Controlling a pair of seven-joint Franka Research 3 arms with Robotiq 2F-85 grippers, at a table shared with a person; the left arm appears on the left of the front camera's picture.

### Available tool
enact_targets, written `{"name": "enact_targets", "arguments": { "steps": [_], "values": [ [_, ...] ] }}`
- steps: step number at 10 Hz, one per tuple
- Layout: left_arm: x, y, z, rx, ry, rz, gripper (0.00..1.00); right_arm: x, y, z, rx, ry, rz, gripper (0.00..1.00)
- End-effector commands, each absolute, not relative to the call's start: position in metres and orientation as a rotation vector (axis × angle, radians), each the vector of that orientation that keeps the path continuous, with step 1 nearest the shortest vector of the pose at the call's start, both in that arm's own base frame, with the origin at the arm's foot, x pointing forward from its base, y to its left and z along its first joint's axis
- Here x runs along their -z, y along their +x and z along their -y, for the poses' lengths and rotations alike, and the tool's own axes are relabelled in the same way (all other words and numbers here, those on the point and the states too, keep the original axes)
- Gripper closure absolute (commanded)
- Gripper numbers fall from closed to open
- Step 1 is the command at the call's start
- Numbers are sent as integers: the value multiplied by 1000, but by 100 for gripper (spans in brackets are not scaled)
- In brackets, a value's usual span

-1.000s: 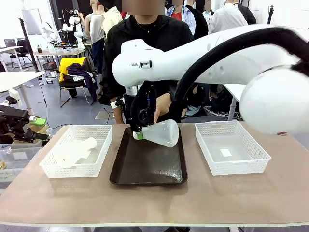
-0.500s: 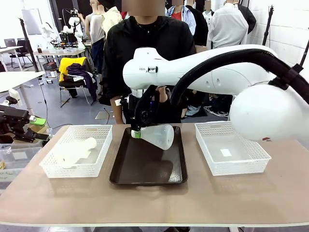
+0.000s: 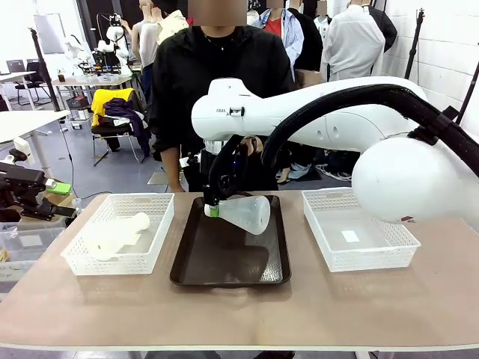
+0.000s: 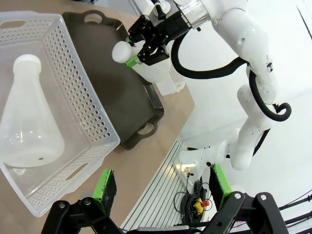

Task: Prepare the laboratory tools.
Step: While moving the picked Big flask to the Handle tray indicated by the person, stop as directed by the person.

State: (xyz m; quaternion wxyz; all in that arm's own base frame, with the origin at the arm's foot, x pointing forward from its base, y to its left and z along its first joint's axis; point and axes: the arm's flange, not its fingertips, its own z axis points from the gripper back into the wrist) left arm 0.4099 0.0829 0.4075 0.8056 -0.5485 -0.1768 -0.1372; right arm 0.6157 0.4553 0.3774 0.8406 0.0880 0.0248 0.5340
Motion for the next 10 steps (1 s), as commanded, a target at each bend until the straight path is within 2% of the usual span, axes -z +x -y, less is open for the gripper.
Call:
{"name": "enact_targets", "arguments": {
  "steps": [1, 10],
  "values": [
    [-408, 409, -84, 295, -1173, 381, 0, -380, 616, -456, -1129, 186, -40, 100],
    [-408, 409, -84, 295, -1173, 381, 0, -380, 616, -456, -1129, 186, -40, 100]
  ]
}}
